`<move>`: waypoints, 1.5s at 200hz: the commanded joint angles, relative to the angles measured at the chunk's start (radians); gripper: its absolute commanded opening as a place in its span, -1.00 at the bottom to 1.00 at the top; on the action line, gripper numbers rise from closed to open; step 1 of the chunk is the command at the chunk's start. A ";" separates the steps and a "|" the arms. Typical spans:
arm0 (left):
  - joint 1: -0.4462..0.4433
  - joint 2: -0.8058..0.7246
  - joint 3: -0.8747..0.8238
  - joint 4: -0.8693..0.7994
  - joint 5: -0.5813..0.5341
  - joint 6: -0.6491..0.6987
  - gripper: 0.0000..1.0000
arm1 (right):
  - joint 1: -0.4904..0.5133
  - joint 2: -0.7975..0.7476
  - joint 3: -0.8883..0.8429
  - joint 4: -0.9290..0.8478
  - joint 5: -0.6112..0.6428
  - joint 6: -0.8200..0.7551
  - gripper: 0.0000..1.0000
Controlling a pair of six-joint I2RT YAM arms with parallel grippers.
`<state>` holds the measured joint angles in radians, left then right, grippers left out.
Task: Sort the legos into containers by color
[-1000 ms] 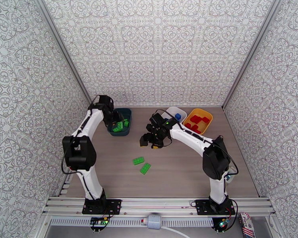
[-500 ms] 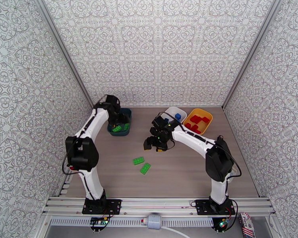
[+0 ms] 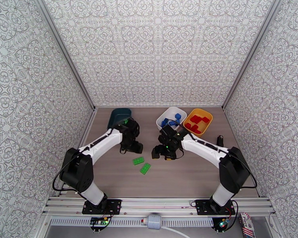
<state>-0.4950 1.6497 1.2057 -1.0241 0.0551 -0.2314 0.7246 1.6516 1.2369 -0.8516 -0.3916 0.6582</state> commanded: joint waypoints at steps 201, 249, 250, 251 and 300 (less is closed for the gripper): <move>-0.085 0.242 0.067 0.044 -0.090 -0.017 0.35 | -0.007 -0.198 -0.162 0.023 0.066 0.071 0.66; -0.084 0.222 0.037 0.050 -0.038 -0.031 -0.03 | -0.007 -0.155 -0.128 0.031 0.062 0.064 0.65; -0.085 0.222 0.037 0.050 -0.037 -0.033 -0.04 | -0.007 -0.154 -0.127 0.031 0.061 0.064 0.65; -0.086 0.221 0.035 0.050 -0.036 -0.033 -0.05 | -0.007 -0.153 -0.126 0.032 0.061 0.064 0.65; -0.076 0.171 0.020 0.070 0.005 -0.064 -0.29 | -0.007 -0.068 -0.064 0.041 0.026 0.045 0.64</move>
<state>-0.5812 1.8675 1.2400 -0.9752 0.0139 -0.2695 0.7246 1.5356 1.1141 -0.8154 -0.3447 0.7288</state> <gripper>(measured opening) 0.371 0.825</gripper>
